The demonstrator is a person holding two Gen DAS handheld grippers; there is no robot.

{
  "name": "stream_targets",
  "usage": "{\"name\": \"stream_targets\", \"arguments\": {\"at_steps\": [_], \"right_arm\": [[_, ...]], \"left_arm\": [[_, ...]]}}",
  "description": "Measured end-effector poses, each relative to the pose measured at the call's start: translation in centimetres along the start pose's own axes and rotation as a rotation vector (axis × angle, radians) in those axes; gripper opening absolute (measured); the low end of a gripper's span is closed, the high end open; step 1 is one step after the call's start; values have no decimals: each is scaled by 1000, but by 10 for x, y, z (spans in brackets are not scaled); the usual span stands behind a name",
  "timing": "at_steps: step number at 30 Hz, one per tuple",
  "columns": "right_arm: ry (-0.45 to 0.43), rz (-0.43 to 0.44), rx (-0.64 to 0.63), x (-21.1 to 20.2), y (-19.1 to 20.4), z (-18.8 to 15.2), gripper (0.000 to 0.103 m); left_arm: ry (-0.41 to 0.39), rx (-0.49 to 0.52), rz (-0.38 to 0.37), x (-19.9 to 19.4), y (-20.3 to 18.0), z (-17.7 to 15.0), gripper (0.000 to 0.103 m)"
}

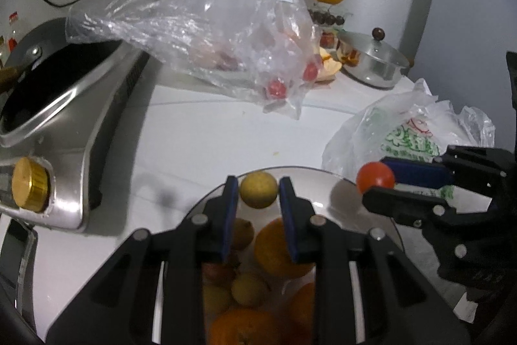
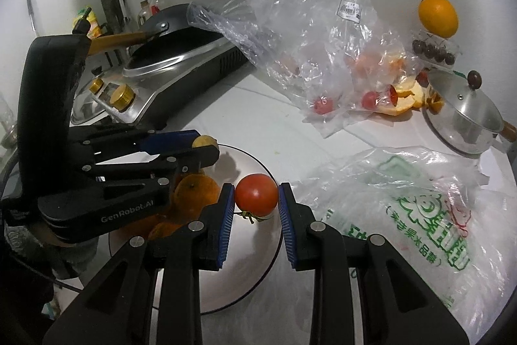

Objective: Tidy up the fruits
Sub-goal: 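Carry the red tomato and the yellow fruit over the white plate, then lower and release the yellow fruit with the left gripper while the right releases the tomato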

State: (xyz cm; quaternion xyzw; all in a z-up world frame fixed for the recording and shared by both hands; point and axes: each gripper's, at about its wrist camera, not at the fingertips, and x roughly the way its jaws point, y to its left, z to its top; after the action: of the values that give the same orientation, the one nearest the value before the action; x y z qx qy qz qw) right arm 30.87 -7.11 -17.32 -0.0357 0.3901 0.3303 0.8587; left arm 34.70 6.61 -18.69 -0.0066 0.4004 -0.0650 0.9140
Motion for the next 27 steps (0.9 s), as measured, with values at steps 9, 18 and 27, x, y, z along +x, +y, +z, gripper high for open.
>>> {"name": "stream_targets", "arguments": {"at_steps": [9,18,27], "right_arm": [[19,8,3,12,-3,1,29],[35,13,0,21,-1,3,29],[67,24,-17,40,10,5,29]], "left_arm": [[30,-17,-21,10,2,-1,28],[12,-40,-23,2,8,-3,31],[2,-50,-12,-7,17,-10,32]]}}
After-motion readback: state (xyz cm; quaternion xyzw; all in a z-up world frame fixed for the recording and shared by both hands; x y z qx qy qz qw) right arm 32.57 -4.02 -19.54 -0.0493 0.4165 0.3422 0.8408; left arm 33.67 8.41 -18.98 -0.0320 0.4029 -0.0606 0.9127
